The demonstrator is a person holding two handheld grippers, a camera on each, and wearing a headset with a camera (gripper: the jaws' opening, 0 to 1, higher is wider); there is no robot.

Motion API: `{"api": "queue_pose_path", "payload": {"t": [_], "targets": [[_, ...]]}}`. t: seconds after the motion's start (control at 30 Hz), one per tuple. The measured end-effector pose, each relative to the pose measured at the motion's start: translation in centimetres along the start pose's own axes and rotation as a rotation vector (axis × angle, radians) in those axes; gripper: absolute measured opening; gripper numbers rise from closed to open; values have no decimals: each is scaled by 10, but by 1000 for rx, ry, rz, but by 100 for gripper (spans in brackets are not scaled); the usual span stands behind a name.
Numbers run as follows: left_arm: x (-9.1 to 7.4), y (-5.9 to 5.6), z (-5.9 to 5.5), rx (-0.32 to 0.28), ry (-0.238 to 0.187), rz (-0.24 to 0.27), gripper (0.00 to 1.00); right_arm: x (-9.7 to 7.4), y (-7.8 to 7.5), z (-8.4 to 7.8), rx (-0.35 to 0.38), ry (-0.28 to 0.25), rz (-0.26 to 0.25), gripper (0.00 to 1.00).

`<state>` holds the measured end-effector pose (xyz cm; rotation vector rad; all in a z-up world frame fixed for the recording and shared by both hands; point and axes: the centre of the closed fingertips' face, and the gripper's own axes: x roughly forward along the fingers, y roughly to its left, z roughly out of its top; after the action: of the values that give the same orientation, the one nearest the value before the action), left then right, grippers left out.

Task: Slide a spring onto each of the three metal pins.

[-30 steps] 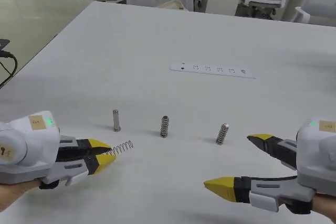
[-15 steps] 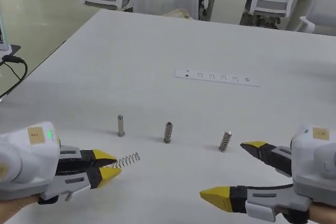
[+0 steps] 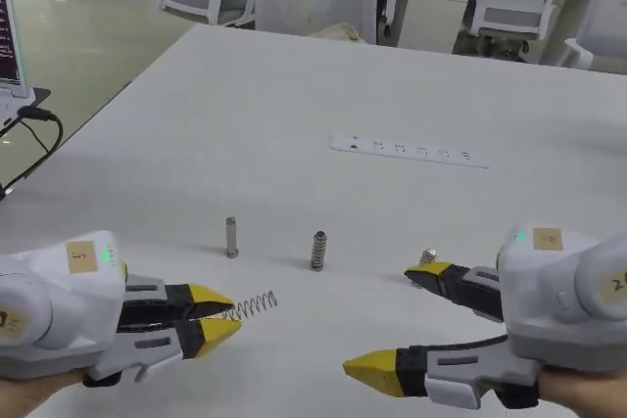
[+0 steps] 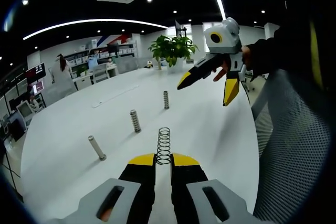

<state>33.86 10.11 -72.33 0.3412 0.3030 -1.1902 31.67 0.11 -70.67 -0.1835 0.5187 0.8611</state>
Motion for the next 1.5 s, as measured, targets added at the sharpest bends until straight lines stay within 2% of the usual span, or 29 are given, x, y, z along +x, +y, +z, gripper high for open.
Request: {"api": "queue_pose_path", "payload": {"t": [0.43,0.73,1.13,1.5], "targets": [[2,-10,3,14,-10,-31,3,21,15,13,-39,9,76,66],[5,-19,11,30,-22,-57,3,31,25,15,-43,12,111,60],[6,-27,22,50,-40,-77,3,33,32,14,-41,16,145,47],[8,-33,25,61,-42,-99,3,32,37,13,-29,12,176,34]]}}
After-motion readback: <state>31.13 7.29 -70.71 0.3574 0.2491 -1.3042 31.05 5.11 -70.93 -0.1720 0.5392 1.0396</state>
